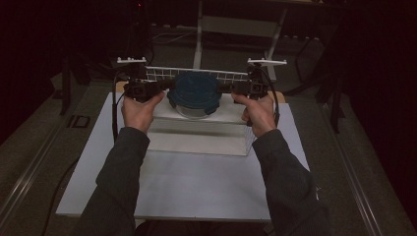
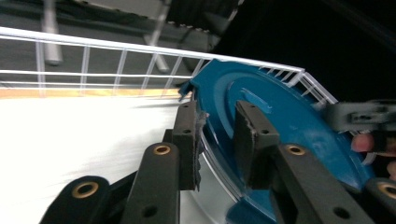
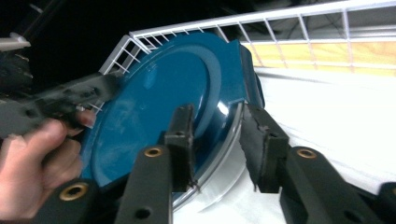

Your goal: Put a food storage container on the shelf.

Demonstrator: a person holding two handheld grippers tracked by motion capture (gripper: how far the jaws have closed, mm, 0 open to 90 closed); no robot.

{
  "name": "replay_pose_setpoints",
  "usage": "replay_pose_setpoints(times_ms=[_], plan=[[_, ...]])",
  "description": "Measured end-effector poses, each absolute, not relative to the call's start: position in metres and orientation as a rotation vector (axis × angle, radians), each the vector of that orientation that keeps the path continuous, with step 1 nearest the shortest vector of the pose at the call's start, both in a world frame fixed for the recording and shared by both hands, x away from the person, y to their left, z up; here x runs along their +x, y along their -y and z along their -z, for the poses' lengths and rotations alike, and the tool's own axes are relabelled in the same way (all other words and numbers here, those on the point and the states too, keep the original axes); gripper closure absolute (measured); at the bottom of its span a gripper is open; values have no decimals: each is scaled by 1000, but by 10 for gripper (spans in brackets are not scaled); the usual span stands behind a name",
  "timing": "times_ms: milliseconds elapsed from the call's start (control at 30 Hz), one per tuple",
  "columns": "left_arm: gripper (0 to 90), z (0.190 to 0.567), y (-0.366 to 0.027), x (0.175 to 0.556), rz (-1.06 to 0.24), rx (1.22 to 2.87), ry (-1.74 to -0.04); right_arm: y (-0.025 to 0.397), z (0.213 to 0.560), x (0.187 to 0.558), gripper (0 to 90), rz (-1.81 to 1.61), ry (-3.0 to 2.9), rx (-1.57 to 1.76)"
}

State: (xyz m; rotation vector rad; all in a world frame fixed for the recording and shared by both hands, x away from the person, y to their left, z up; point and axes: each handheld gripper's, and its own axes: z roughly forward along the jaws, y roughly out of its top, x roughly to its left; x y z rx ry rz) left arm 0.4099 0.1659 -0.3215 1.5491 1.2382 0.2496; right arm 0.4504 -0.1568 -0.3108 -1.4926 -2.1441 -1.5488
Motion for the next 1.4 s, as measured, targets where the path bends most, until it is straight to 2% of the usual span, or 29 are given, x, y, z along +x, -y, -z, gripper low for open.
replay_pose_setpoints(times_ms=[600,967,1400], plan=[[736,324,-159,419,-291,1518,-1237,156,310,454,687,1574,2169,-1539],[784,321,-153,423,-338,1542,-1238,151,306,453,722,1587,2253,-1577],[722,319,-158,417,-365,1556,-1202,153,303,442,701,1674,2374,-1494]])
